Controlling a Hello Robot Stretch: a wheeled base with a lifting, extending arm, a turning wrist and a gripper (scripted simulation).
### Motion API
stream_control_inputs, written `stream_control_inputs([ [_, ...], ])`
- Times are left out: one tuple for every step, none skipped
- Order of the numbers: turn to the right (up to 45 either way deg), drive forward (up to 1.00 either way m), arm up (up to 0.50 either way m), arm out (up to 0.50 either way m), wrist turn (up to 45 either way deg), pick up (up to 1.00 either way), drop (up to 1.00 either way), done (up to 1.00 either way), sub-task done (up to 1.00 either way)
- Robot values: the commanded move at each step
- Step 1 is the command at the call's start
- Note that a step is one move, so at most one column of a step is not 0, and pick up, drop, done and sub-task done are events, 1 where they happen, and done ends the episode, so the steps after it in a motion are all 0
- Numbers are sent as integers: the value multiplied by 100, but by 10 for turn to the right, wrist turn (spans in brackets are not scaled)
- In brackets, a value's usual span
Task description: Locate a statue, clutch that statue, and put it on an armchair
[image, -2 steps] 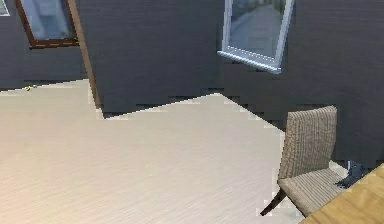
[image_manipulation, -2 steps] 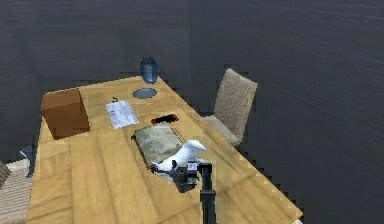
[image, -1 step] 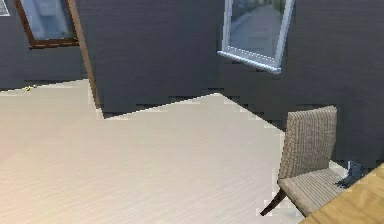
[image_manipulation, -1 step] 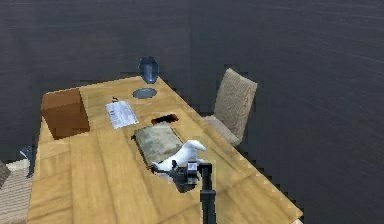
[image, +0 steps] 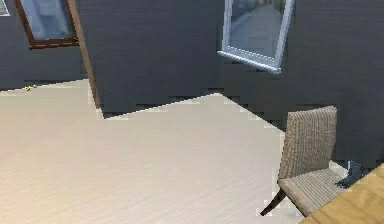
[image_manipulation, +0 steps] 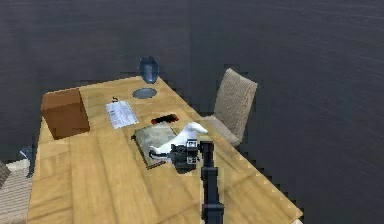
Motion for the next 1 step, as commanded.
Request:
stream_control_inputs([
  [0,0,30,0,0,0,0,0,0],
])
